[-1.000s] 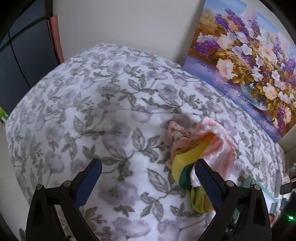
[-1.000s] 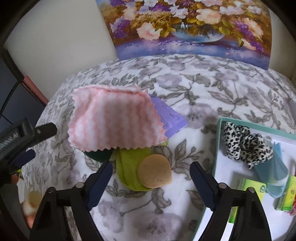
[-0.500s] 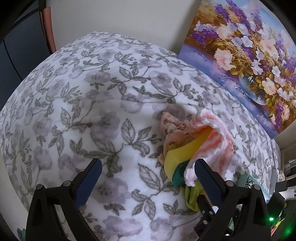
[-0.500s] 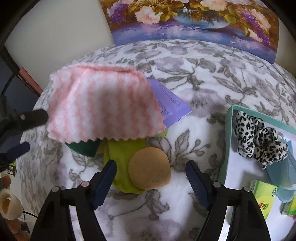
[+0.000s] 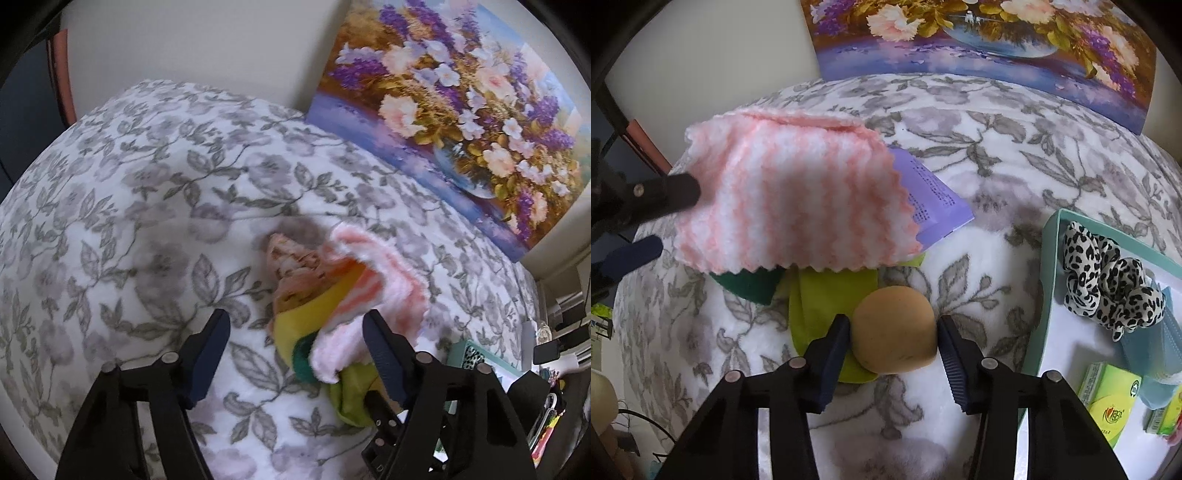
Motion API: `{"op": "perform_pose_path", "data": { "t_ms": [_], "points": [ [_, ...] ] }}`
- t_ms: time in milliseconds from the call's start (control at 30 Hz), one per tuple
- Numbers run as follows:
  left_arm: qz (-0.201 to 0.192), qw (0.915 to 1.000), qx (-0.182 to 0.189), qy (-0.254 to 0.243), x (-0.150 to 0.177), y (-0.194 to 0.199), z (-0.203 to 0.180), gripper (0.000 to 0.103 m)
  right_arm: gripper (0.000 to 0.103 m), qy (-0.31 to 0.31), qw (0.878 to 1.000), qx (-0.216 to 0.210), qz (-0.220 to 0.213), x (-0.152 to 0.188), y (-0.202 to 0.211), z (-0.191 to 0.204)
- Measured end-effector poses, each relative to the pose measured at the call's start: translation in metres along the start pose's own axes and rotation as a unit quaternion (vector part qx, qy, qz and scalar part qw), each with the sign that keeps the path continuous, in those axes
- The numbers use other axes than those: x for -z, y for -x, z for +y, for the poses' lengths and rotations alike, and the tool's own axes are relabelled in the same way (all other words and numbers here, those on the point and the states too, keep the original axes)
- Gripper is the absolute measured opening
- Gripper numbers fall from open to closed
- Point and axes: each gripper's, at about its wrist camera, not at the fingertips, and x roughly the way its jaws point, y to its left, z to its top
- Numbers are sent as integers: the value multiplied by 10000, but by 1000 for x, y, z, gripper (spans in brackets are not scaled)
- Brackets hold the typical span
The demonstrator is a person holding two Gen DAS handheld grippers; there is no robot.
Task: Organize soft objects
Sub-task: 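Grasp the tan round puff with the right tool while the left grasps the pink towel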
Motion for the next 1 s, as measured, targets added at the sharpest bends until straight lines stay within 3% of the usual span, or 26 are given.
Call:
{"op": "perform_pose_path", "data": {
  "t_ms": [267, 433, 500, 667, 1000],
  "points": [
    [-273, 9991, 262, -197, -5, -1, -11, 55, 50, -162, 9998, -53, -73, -3, 6, -10],
    [-265, 9980, 559, -152, -4, -8, -14, 26, 50, -243, 9996, -55, -119, -5, 9, -16],
    [-252, 9976, 632, -146, -4, -10, -15, 8, 50, -277, 9995, -74, -145, -7, 12, -17],
    [-295, 9953, 917, -107, -4, -5, -16, 3, 50, -271, 9993, -77, -250, -8, 20, -16],
    [-975, 9823, 1592, -139, -17, 46, -22, 2, 50, -370, 9970, -158, -667, -14, 54, -21]
  ]
}}
